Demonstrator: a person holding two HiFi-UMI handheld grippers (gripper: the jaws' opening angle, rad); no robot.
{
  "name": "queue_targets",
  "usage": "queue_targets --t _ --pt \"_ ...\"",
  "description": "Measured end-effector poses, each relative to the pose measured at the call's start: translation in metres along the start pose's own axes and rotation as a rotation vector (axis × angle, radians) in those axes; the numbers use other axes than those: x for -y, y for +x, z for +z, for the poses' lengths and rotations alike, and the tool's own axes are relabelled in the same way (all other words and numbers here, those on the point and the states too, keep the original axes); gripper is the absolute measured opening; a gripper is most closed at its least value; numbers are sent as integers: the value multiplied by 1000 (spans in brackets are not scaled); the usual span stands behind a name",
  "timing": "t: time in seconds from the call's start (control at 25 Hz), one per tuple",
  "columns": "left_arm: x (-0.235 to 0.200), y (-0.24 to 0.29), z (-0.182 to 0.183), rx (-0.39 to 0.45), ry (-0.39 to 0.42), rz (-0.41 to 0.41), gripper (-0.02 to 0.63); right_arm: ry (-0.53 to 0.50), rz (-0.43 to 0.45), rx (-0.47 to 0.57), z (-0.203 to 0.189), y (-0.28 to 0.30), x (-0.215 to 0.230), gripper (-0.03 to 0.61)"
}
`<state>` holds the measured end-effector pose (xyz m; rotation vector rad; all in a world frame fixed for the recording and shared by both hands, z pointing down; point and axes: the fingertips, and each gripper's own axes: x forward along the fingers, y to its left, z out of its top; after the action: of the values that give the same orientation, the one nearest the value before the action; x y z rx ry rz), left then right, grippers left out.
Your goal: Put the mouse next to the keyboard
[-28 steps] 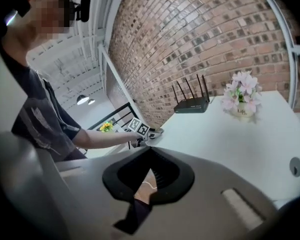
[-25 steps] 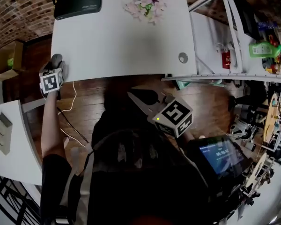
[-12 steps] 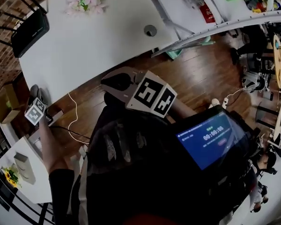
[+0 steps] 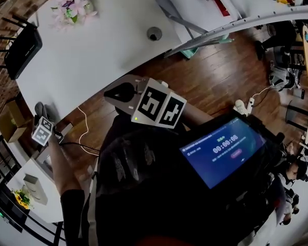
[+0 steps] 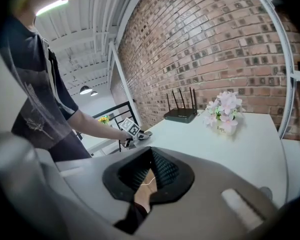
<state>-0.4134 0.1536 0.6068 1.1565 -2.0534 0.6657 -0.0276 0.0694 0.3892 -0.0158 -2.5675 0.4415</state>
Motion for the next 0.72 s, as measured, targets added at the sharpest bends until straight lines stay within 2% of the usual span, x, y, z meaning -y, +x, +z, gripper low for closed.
queue_targets --t 0.12,0.28,0.72 --pt "18 1 4 -1 13 -10 282 -37 5 -18 -3 -4 6 6" --pt "29 2 7 -10 0 0 282 -173 -26 -70 -11 -6 16 6" --pt "67 1 13 -14 7 -3 282 -276 9 -93 -12 -24 29 6"
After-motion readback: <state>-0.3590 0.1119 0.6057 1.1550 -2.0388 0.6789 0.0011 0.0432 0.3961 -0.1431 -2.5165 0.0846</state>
